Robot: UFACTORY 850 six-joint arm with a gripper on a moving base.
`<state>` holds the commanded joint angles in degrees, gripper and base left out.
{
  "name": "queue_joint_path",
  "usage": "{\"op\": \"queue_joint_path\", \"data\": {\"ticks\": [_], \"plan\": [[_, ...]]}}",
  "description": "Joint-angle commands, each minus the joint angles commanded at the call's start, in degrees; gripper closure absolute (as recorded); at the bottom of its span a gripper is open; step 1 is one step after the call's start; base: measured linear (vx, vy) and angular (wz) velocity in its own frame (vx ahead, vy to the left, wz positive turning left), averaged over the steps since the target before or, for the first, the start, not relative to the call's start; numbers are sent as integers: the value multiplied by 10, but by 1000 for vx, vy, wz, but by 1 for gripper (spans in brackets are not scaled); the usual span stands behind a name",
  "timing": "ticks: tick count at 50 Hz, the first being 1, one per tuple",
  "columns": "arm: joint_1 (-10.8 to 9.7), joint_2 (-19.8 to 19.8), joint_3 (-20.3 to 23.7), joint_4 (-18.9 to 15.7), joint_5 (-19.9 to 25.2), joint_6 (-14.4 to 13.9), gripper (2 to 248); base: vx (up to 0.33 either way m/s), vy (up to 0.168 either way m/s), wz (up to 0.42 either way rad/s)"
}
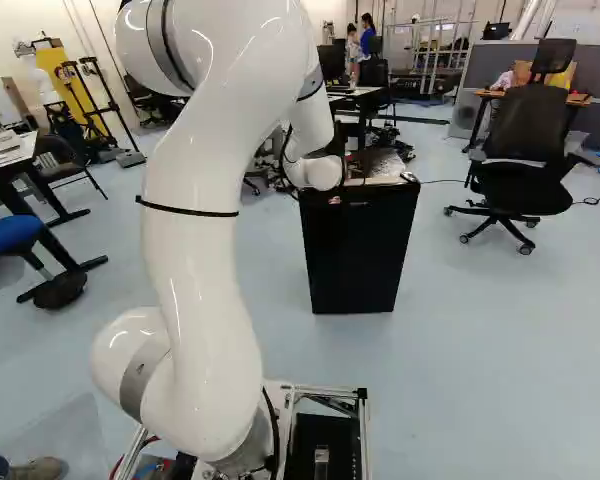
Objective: Grab a drink from the fridge
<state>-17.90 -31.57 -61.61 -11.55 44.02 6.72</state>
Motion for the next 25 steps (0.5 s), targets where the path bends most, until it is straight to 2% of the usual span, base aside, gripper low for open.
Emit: {"op": "queue_joint_path", "data": {"ticks": [4, 5, 25], "plan": [[0, 0, 0, 0, 0, 0, 131, 0, 0, 0], [0, 0, 0, 0, 0, 0, 150, 0, 0, 0], [0, 12, 1, 0, 0, 0, 150, 0, 0, 0]]}}
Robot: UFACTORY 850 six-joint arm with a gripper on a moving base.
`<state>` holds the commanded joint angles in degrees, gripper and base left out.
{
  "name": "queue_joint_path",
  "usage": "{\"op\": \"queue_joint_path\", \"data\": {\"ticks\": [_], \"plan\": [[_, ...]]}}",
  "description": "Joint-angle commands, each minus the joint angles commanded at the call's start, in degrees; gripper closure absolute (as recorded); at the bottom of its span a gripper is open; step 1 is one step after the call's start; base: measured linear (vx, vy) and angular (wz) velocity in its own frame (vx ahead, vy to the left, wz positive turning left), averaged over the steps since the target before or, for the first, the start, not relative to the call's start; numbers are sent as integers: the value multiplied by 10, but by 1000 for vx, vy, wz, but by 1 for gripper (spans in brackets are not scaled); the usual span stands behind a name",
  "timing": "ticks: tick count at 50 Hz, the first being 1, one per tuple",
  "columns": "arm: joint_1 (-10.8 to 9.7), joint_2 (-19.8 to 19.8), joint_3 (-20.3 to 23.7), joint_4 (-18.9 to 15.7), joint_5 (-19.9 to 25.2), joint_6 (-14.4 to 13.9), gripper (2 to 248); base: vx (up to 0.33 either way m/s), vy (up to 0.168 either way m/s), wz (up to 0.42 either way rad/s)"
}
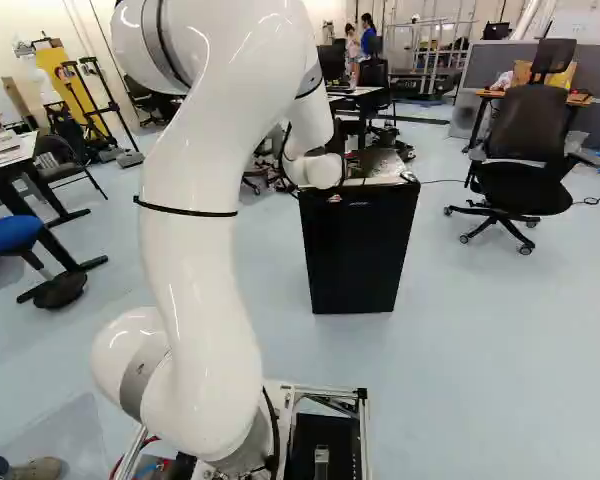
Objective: Grab a drink from the fridge
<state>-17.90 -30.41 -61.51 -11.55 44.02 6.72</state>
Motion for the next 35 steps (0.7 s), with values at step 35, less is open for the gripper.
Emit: {"op": "queue_joint_path", "data": {"ticks": [35], "plan": [[0, 37, 0, 0, 0, 0, 150, 0, 0, 0]]}}
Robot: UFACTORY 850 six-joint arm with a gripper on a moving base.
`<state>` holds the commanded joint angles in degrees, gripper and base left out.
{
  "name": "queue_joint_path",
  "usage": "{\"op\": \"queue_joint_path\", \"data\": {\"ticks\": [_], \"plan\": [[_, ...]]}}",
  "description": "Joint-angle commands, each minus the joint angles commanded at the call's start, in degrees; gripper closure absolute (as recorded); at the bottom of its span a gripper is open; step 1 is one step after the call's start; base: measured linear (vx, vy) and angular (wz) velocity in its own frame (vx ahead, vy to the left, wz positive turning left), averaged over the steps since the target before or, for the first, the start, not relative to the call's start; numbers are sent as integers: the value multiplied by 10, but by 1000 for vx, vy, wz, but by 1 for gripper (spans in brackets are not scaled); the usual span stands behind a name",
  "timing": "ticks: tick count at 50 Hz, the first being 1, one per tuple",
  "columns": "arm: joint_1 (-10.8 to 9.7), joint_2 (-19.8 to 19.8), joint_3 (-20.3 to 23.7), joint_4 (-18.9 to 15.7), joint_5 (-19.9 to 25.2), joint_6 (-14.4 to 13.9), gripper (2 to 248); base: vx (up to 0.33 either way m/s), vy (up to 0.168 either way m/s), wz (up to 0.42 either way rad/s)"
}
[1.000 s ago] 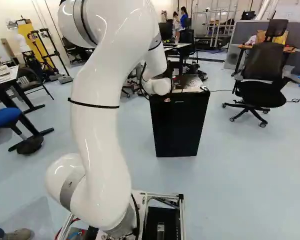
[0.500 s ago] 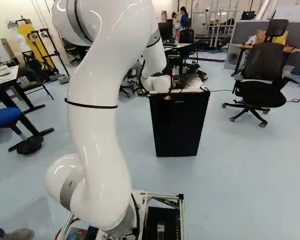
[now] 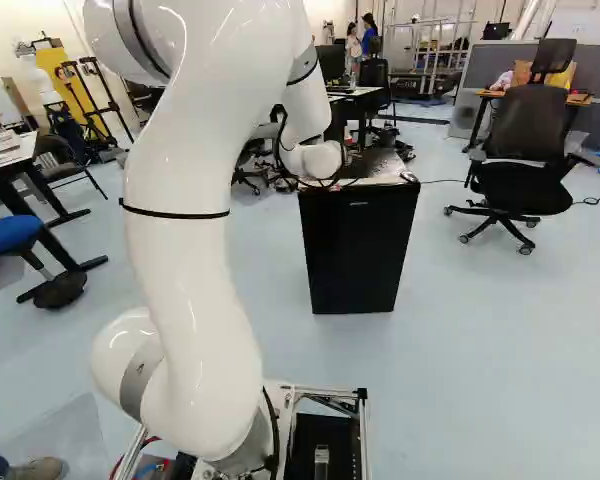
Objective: Grab a drink from the fridge
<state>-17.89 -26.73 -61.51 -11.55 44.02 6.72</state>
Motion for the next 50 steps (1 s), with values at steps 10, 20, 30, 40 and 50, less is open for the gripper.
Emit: {"op": "queue_joint_path", "data": {"ticks": [10, 20, 30, 40, 50], "plan": [[0, 0, 0, 0, 0, 0, 150, 0, 0, 0], [1, 3, 4, 1, 0, 0, 150, 0, 0, 0], [4, 10, 14, 3, 1, -2, 150, 0, 0, 0], [10, 23, 30, 6, 3, -4, 150, 0, 0, 0], [17, 40, 53, 11, 6, -6, 150, 0, 0, 0]]}}
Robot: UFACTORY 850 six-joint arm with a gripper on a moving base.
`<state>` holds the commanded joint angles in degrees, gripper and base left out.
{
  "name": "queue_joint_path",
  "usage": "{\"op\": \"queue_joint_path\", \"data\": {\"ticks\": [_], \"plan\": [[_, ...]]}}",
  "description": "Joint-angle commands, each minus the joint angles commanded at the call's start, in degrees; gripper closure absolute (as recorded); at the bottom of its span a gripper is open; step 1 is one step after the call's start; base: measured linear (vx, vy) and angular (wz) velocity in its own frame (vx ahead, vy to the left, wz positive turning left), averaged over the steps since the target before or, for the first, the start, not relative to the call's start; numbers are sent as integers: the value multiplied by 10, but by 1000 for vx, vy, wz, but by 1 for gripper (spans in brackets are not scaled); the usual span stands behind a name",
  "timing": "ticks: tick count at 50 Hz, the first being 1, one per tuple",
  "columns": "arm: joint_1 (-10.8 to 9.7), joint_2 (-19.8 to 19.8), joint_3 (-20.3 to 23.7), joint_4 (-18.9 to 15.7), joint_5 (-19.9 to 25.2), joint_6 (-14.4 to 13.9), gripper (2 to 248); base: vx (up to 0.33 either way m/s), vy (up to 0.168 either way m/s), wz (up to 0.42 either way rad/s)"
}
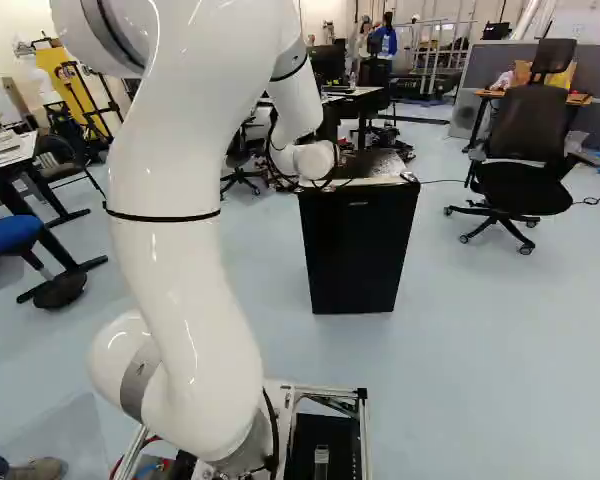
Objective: Grab a drink from the fridge
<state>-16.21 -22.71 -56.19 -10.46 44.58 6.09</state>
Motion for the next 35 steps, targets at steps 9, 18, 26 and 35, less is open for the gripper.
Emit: {"op": "queue_joint_path", "data": {"ticks": [9, 18, 26, 35], "plan": [[8, 20, 26, 5, 3, -3, 150, 0, 0, 0], [18, 43, 57, 12, 6, -7, 150, 0, 0, 0], [29, 68, 90, 18, 10, -11, 150, 0, 0, 0], [42, 99, 131, 27, 14, -16, 150, 0, 0, 0]]}}
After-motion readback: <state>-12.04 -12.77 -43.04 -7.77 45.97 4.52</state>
